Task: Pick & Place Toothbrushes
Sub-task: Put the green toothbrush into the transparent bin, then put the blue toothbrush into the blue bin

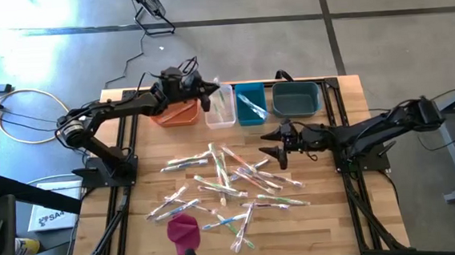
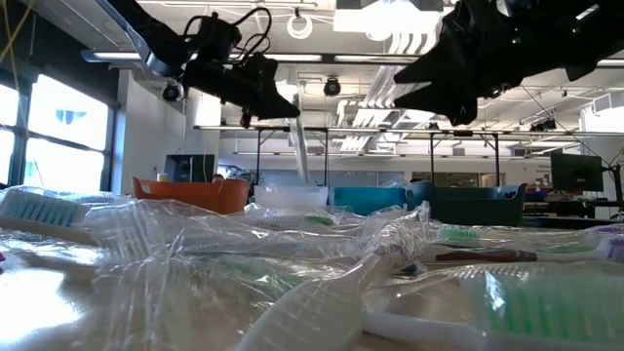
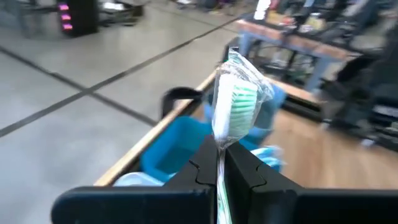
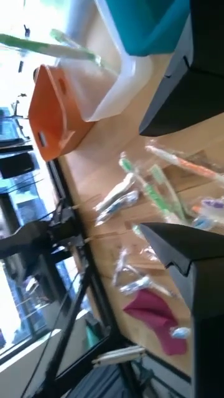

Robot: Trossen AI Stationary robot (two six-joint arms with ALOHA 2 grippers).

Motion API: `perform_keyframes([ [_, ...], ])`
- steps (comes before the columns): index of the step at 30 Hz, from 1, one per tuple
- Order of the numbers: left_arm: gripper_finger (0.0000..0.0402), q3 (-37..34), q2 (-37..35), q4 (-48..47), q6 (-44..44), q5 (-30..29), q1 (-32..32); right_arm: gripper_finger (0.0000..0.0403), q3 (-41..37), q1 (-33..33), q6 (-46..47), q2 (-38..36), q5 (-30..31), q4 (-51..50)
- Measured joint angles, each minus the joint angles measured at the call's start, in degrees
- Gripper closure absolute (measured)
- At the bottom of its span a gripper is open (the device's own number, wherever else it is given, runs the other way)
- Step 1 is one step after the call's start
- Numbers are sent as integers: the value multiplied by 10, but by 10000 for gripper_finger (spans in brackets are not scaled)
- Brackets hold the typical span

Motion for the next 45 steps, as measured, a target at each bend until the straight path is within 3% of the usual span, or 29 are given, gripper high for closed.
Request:
perform_keyframes([
  [6,400,0,12,-24,2,-54,-2,172,0,0,2,13,30,-4],
  [16,399,0,70,-20,-35,-58,-2,172,-1,0,19,32,31,1],
  [27,395,0,73,-26,-60,-60,-2,172,-1,0,19,37,30,-1],
  [30,373,0,73,-31,-60,-67,-1,172,-1,0,19,37,30,-2],
  [39,257,0,73,-52,-55,-94,-1,172,-1,0,19,37,30,-2],
  [45,231,0,73,-6,-11,-121,-1,172,-1,0,19,37,30,-2],
])
